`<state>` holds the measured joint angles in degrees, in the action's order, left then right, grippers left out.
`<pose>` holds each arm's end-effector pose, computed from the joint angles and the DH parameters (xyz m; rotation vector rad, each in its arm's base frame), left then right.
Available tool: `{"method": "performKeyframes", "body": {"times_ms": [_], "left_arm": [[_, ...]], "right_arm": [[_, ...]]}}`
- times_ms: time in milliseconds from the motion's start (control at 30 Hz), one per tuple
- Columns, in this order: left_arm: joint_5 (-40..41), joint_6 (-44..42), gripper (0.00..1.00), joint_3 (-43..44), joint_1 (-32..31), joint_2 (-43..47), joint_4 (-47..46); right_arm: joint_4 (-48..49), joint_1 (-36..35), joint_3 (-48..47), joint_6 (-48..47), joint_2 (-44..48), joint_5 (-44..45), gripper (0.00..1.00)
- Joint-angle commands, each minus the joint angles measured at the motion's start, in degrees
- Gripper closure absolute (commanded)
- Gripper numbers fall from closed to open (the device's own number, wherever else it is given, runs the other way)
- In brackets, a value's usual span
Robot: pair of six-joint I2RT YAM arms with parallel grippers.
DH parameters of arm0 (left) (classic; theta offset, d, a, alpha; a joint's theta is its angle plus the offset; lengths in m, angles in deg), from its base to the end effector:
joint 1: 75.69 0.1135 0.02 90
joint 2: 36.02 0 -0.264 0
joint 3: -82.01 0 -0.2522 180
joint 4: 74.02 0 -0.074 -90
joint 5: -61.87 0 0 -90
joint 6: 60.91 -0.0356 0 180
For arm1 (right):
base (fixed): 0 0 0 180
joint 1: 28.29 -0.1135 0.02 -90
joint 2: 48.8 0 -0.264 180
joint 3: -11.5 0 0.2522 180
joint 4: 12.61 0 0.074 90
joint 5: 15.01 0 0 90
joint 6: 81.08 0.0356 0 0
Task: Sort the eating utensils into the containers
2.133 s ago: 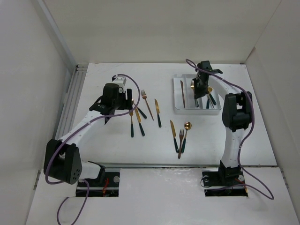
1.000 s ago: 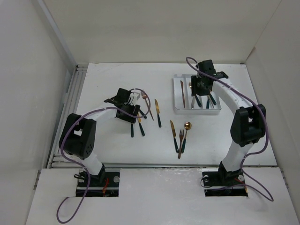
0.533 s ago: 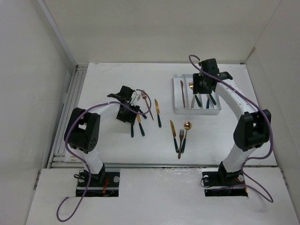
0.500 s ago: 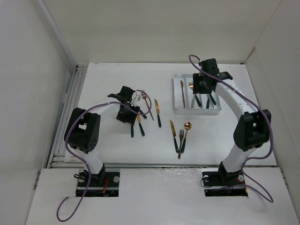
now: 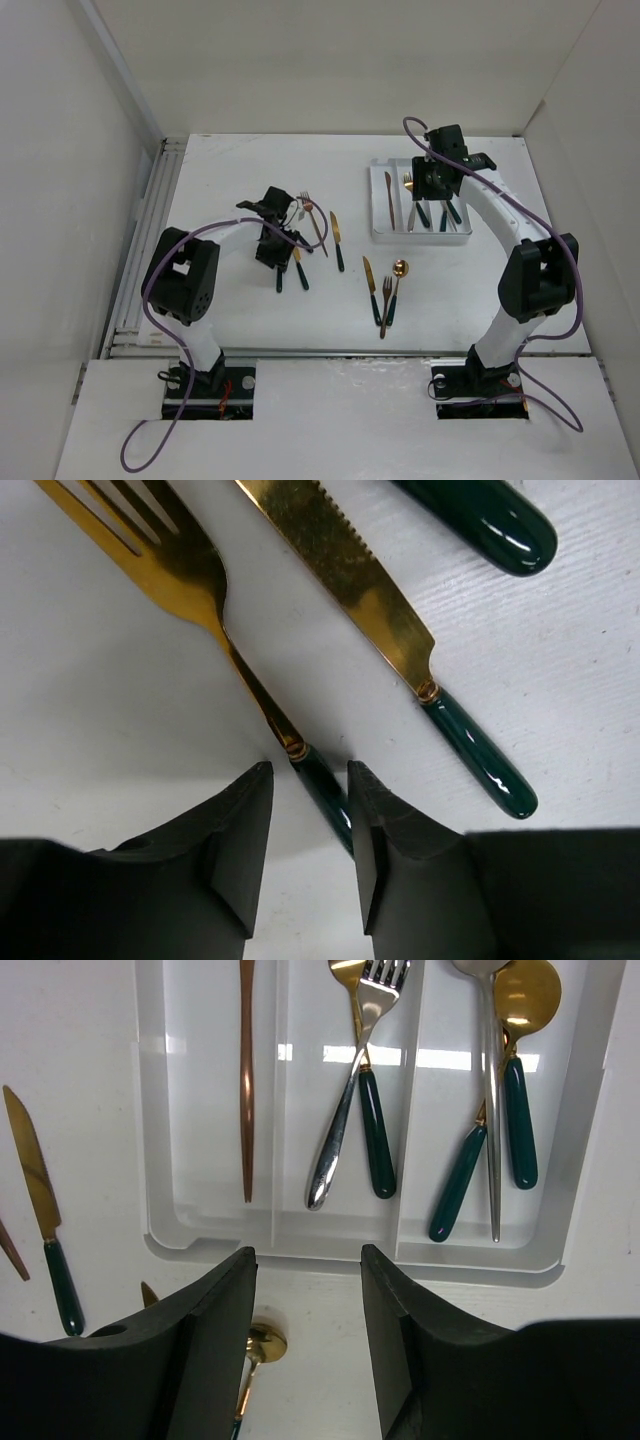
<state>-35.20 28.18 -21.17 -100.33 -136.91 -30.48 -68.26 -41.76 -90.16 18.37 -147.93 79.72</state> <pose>0.3088 -0.1465 0.1688 0.6458 2.6949 -0.2803 0.3698 0.0856 0.2977 -0.0532 2.4940 0.0643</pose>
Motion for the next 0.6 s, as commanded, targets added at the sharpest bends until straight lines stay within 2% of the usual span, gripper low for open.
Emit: {"method": "performKeyframes", "body": {"times_ms": [0, 133, 267, 300, 567], "left_arm": [[-0.6, 2.0, 0.68, 0.4, -0.1, -3.2, 0.5], [-1.1, 2.7, 0.78, -0.1, -0.1, -3.8, 0.5], [-1.1, 3.4, 0.98, -0.1, 1.9, -3.8, 0.5], [-1.1, 3.9, 1.0, -0.1, 1.9, -3.8, 0.5], [-1.8, 4.4, 1.0, 1.0, 5.2, 0.4, 0.5]], "right_arm": [[0.7, 0.1, -0.7, 0.3, 3.2, 1.2, 0.48], [0.7, 0.1, 0.4, -0.2, 3.9, 2.4, 0.48], [0.7, 0.1, 1.6, -0.2, 5.1, 2.9, 0.48], [0.7, 0.1, 1.6, -0.2, 5.1, 2.9, 0.48], [0.1, -3.8, 2.8, -0.2, 7.9, 5.4, 0.48]]}}
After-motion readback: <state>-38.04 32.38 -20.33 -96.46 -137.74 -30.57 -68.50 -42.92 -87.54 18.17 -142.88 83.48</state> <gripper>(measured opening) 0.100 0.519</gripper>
